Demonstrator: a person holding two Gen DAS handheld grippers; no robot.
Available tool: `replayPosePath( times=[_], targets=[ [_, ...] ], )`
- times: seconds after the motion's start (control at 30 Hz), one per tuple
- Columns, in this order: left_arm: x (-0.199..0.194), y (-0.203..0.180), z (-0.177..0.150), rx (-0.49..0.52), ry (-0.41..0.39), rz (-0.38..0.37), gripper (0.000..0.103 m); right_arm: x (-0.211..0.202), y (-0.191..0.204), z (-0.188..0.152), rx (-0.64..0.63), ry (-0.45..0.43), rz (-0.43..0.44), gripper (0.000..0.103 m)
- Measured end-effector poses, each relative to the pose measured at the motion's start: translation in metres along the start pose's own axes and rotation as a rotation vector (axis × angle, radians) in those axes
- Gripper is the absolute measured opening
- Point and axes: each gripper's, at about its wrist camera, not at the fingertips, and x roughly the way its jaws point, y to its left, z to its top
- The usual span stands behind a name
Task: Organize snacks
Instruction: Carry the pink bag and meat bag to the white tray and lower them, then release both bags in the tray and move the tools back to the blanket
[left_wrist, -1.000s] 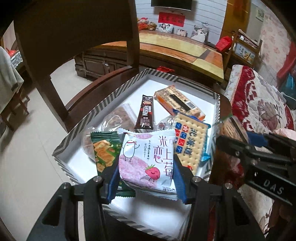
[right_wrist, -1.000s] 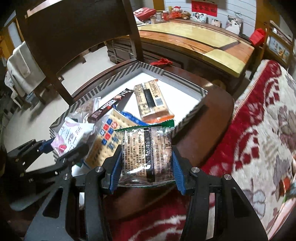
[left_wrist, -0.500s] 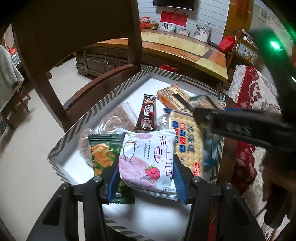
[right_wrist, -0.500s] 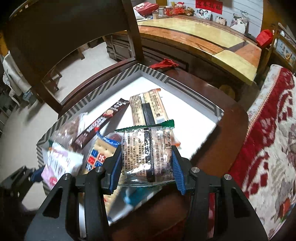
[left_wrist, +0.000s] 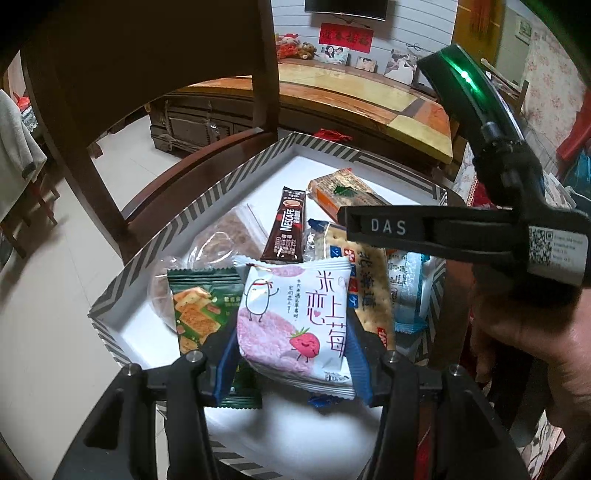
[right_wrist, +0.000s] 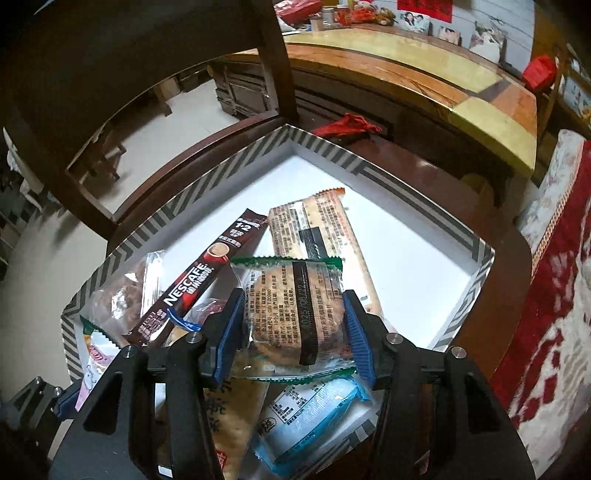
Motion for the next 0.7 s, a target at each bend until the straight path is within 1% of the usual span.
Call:
replayPosePath(
  times=[0.17,0.2,0.23,0.3,0.33,0.43,0.5,0.7],
  targets=[
    [0.001,0.000,0.000,-0.004,0.004,0.008,0.055,-0.006,0.000,0.001,0.035,0.006,0.013,0.053],
    [0.001,0.000,0.000,-0.008,0.006,0.009,0.057,-0.008,0.000,0.001,0.043,0.004,0.020,0.055],
    [0.001,0.000,0.000,-0.012,0.007,0.008,0.058,-0.011,0.000,0.002,0.051,-0.004,0.029,0.056],
    [0.001,0.001,0.000,-0.023,0.010,0.006,0.067,-0.017,0.001,0.002,0.051,-0.019,0.036,0.058],
    [0.002,0.002,0.000,-0.026,0.015,0.006,0.069,-0.020,0.002,0.001,0.048,-0.028,0.036,0.058],
    [0.001,0.003,-0.002,-0.033,0.020,0.007,0.071,-0.029,0.005,-0.002,0.043,-0.049,0.035,0.058],
    [-0.001,0.003,-0.002,-0.034,0.018,0.009,0.075,-0.036,0.004,-0.004,0.048,-0.062,0.038,0.058],
    [-0.015,0.000,-0.004,-0.022,-0.016,0.023,0.080,-0.073,-0.007,-0.022,0.079,-0.142,0.015,0.058]
  ],
)
